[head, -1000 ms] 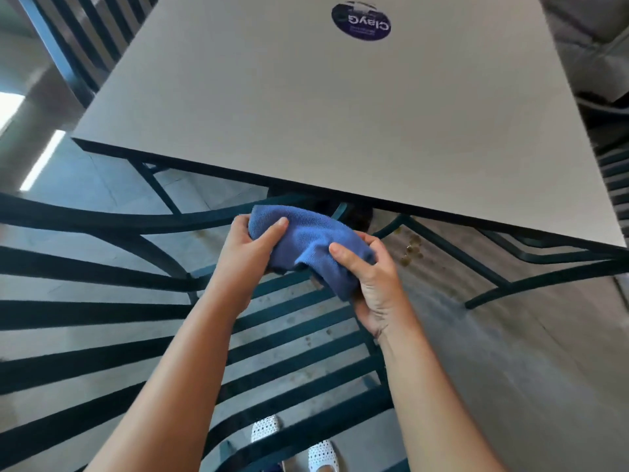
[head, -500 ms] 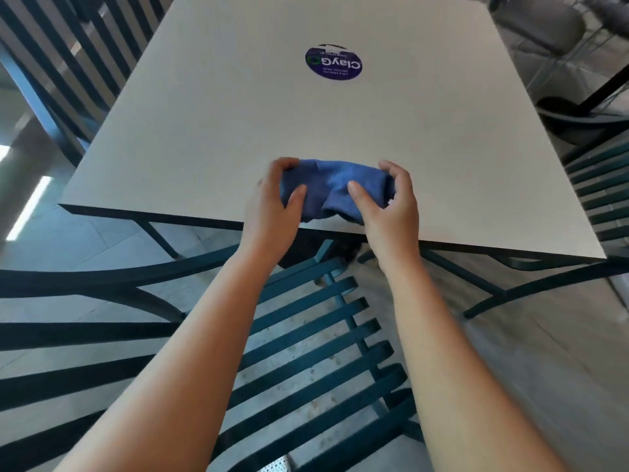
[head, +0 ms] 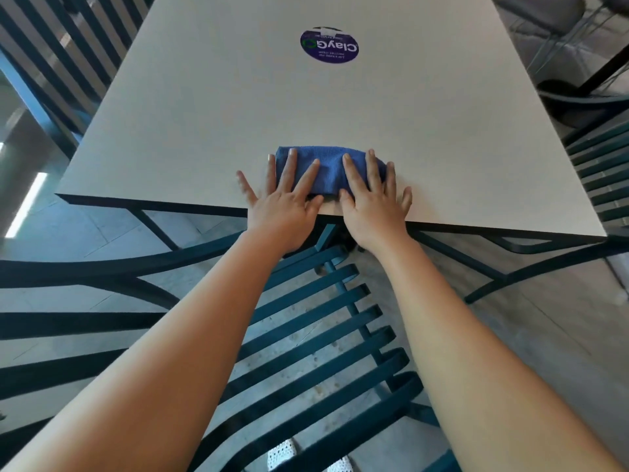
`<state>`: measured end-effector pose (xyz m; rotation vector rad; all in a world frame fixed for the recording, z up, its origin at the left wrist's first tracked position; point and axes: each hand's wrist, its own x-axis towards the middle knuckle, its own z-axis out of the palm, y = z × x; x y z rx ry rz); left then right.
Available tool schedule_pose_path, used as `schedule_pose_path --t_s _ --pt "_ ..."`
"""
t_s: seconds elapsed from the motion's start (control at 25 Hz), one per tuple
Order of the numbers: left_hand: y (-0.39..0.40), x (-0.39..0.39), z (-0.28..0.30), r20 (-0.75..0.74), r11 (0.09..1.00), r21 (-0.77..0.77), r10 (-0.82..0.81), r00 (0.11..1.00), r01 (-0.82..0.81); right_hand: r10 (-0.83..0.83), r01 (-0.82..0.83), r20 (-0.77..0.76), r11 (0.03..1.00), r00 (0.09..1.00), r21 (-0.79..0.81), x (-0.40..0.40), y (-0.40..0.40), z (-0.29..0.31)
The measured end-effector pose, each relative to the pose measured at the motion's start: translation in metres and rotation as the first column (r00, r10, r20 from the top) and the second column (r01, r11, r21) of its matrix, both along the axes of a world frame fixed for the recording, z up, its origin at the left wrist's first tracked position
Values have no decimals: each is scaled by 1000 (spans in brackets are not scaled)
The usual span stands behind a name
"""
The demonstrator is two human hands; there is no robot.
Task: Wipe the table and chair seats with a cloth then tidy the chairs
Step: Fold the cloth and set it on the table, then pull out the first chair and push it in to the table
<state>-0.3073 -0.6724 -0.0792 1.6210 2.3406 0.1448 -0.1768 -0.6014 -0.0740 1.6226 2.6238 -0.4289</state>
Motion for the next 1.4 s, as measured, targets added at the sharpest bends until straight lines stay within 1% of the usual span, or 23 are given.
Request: schedule_pose_path --t_s 0.12,0.24,0.32,0.44,0.6,0.76,1.0,1.28,1.4 --pt "-16 11 3 74 998 49 30 997 -34 -35 35 -53 999 998 -3 -2 -11 5" --pt "-49 20 -2 88 995 85 49 995 -57 -62 64 -128 998 990 15 2 -42 6" --pt "-80 24 -6 83 994 81 66 994 -72 -29 35 -141 999 990 37 10 -71 2" --pt "-129 27 -10 68 994 16 111 992 -112 24 -20 -162 999 986 26 24 -116 -5" --pt "-185 26 -8 139 989 -70 138 981 -129 54 -71 -181 994 982 -88 33 -167 -12" --pt "-233 28 -1 148 980 -151 152 977 -130 108 -137 -176 976 979 -167 38 -214 -14" --pt "-275 21 11 123 974 -224 71 990 -42 120 -152 -143 961 982 -232 24 -269 -12" --pt "-303 9 21 156 940 -321 -69 985 116 0 -34 -137 969 991 -243 -2 -320 -4" --pt "-315 -4 25 153 921 -332 -161 975 205 -55 23 -114 964 992 -265 -17 -341 0"
